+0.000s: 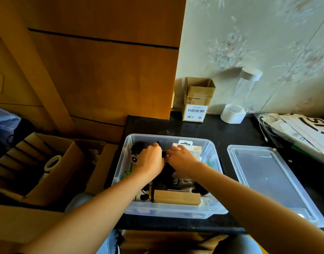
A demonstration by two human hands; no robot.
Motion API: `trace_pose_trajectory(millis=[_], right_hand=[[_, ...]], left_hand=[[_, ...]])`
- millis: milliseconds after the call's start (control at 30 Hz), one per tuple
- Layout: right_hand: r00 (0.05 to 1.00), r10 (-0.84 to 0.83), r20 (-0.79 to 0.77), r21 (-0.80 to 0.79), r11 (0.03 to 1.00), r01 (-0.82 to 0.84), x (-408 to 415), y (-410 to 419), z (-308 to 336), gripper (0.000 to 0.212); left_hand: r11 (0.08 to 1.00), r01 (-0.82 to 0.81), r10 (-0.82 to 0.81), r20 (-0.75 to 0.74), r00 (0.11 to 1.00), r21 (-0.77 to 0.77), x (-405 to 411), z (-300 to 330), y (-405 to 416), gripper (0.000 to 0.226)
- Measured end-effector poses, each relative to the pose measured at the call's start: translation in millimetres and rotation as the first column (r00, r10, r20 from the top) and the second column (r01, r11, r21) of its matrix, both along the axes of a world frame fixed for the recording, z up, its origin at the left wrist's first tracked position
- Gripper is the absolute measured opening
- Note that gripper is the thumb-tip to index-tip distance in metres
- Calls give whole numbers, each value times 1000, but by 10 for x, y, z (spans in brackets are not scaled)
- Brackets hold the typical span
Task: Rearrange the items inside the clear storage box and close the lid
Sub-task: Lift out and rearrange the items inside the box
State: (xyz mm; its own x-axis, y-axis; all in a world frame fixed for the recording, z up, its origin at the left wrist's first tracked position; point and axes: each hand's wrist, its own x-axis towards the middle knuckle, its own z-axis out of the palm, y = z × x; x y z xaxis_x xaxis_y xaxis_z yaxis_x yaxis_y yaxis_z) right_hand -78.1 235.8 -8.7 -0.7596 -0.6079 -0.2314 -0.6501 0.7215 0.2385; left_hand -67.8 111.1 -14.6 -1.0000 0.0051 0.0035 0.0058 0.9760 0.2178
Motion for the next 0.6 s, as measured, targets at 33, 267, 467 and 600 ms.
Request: trace_pose_trajectory(millis=[33, 267, 467, 600], right_hand=[[1000, 1, -24, 12, 1000, -1, 3, -15, -20, 51], [995, 79, -53, 71, 995, -75, -13, -179, -157, 54], [994, 109, -27, 315, 944, -95, -33, -358, -260, 57], [990, 130, -61, 440, 893, -90, -47, -415, -241, 56]], left_hand=[[1000, 17, -17, -33, 999, 1, 13, 27, -41, 50], [974, -17, 66, -210, 975, 224, 155, 337, -532, 42], [976, -5, 28, -105, 994, 218, 178, 223, -435, 47], [986, -9, 28, -113, 993, 168, 148, 192, -273, 57]])
